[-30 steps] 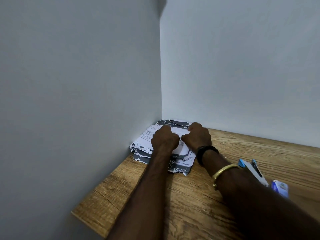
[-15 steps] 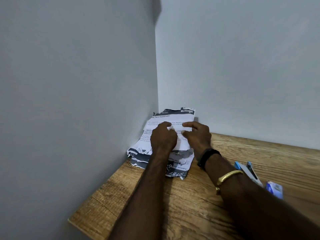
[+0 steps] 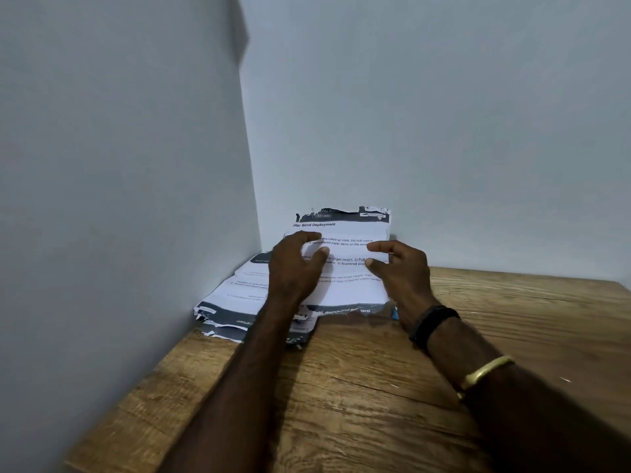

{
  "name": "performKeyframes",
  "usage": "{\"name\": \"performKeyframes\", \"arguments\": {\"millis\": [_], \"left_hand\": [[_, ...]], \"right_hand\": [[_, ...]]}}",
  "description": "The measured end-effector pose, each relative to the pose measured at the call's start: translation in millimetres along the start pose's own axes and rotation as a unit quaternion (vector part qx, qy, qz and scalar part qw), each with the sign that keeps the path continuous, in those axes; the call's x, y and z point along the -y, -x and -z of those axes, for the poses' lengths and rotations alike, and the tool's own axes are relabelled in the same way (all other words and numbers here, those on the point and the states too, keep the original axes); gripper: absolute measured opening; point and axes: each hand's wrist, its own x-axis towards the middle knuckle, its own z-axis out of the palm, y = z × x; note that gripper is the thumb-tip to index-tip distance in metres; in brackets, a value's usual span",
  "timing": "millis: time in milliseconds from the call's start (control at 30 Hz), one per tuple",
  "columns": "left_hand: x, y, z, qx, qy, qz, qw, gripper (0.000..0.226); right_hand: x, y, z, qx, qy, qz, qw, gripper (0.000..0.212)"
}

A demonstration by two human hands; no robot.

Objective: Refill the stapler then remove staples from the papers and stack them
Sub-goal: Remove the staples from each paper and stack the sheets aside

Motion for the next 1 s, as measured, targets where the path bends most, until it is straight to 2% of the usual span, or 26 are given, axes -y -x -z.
{"name": "performKeyframes", "arguments": {"millis": [133,267,433,600,667,733,833,933,1000], "left_hand": [[-3,6,-8,0.030,0.079,0.079,0.993,0.025],[-9,16,-22,0.099,0.238,0.191,0.947,0.023],[-15,27,-33,0.148,0.334,0.249,0.897,0.030],[-13,28,-36,0.137,0.402,0.295,0.856,0.025],[-11,27,-36,0.144,0.431,0.282,0.845,0.025],[-7,26,-33,0.179,0.405,0.241,0.864,0.034],[-3,25,-28,0.200,0.261,0.149,0.933,0.033],[-9,26,-25,0.109,0.148,0.053,0.982,0.012],[-15,25,-23,0.048,0.117,0.011,0.992,0.007]], "right_hand": [[3,7,40,0.000,0.001,-0.006,1.000,0.027],[6,13,74,0.000,0.030,0.004,1.000,0.027],[6,14,106,0.011,0.044,-0.006,0.999,0.022],[9,13,123,0.025,0.042,-0.021,0.999,0.014],[8,12,127,0.032,0.055,-0.024,0.998,0.011],[8,12,131,0.051,0.094,-0.023,0.994,0.013],[12,13,135,0.045,0.200,0.028,0.978,0.013],[18,15,133,0.000,0.265,0.098,0.959,0.010],[24,17,129,-0.032,0.265,0.142,0.953,0.006]]}}
